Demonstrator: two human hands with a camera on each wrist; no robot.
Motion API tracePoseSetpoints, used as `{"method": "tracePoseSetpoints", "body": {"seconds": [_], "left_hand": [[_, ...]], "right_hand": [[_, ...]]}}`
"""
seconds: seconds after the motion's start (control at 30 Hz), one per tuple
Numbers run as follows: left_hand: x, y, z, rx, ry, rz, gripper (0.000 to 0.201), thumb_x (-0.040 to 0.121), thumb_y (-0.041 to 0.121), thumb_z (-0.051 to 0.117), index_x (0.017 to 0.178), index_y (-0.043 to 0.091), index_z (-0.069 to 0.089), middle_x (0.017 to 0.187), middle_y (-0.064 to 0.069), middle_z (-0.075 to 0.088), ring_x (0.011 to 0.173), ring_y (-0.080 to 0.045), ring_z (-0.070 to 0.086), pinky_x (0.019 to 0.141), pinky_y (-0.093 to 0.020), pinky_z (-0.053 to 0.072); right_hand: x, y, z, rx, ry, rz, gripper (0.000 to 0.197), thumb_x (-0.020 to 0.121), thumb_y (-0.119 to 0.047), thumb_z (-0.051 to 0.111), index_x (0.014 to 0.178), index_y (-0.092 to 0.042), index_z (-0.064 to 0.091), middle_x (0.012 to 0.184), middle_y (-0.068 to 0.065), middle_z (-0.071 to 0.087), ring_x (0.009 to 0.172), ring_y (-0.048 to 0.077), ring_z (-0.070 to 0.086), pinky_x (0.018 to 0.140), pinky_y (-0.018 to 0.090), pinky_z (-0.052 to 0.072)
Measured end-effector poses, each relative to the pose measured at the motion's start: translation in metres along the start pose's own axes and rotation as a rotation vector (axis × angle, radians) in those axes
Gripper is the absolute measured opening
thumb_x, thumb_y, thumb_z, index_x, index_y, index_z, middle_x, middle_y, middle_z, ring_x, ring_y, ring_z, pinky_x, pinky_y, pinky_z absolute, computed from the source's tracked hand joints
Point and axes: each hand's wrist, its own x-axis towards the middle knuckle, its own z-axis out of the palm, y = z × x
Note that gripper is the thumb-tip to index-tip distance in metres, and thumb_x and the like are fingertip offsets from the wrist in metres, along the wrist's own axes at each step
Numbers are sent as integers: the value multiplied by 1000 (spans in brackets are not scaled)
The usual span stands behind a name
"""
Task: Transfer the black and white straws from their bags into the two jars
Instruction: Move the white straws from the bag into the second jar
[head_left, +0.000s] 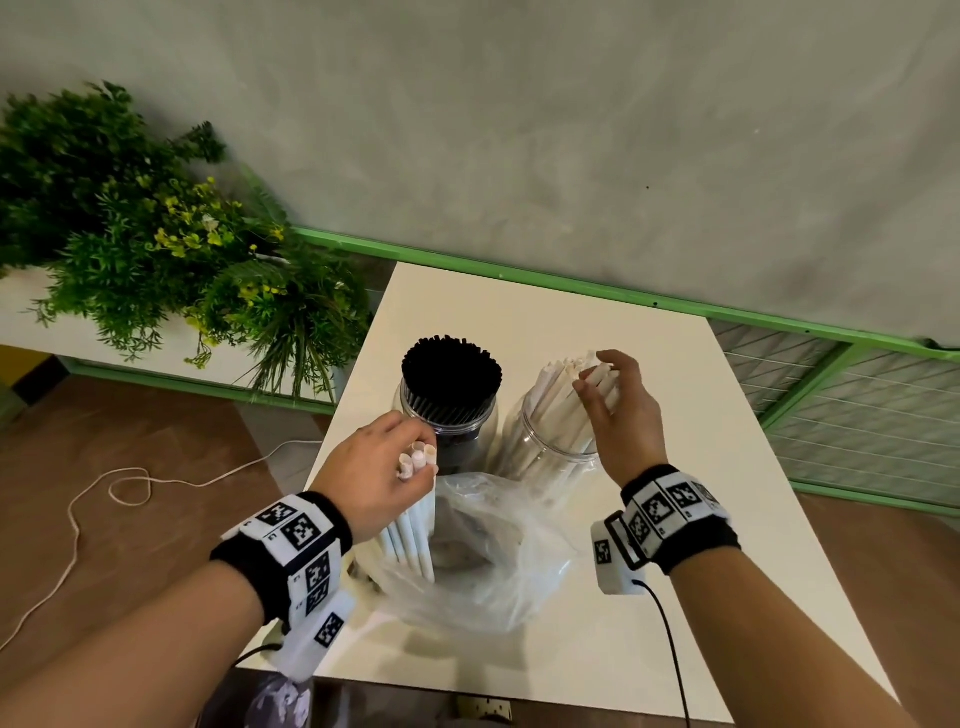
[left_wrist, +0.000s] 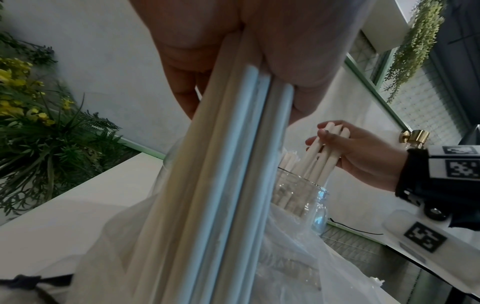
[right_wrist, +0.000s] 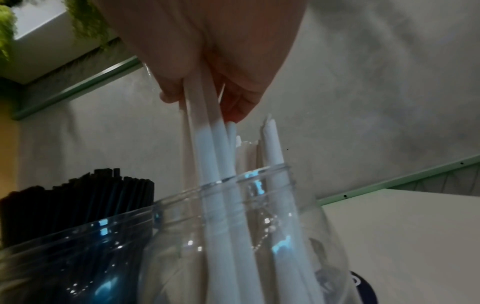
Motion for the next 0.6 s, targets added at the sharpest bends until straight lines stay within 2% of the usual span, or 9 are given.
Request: {"method": "tracePoseSetpoints", "body": {"seconds": [0.07,0.13,0.2,0.23,0.33,0.47,0.6], "left_hand": [[0,1,0,5,4,-3,36,72,52,36,95,31,54,90,16,47,70,-3,44,58,-7,27],[0,2,0,7,4,-2,37,72,53,36,95,30,54,90,16,47,70,-2,44,57,-8,28],[0,2,0,7,0,4,37,72,53,35,95,30,54,90,17,47,70,4,45,58,-8,30],[0,2,0,5,0,6,38,72,53,36,95,30,54,90,16,47,70,6,45,58,-8,30],[0,2,-1,-5,2,4,40,72,53,36,95,28,56,90,16,48,69,8,44,58,-6,29],[1,1,0,-1,-5,3,42,71,53,35,97,27,56,92,14,49,69,1,44,58,-7,28],[1,0,1,5,-8,3,42,71,53,35,97,28,56,92,14,48,72,-6,45,59,-7,27]], "right_hand": [[1,3,-3,-114,-12,14,31,92,-34,60,119,-19,54,91,-6,52,89,14,47,70,20,31],[2,5,-5,-147,15,-21,26,88,-30,66,109,-14,60,83,-12,47,88,16,47,69,19,29],[4,7,-8,-122,32,-73,21,84,-22,72,99,-10,63,83,-12,53,87,16,51,71,15,34],[6,6,-9,-104,32,-89,20,82,-19,74,96,-10,63,84,-12,54,85,14,52,71,9,34],[13,1,-14,-85,38,-102,19,81,-16,75,94,-11,63,86,-8,58,82,9,51,72,1,33],[24,-9,-15,-58,-9,-83,19,82,-16,73,100,-14,66,96,-6,61,89,7,52,76,3,34],[31,-10,-6,-204,-230,-143,21,84,-9,70,104,-13,67,100,-6,57,90,9,51,80,13,38]]}}
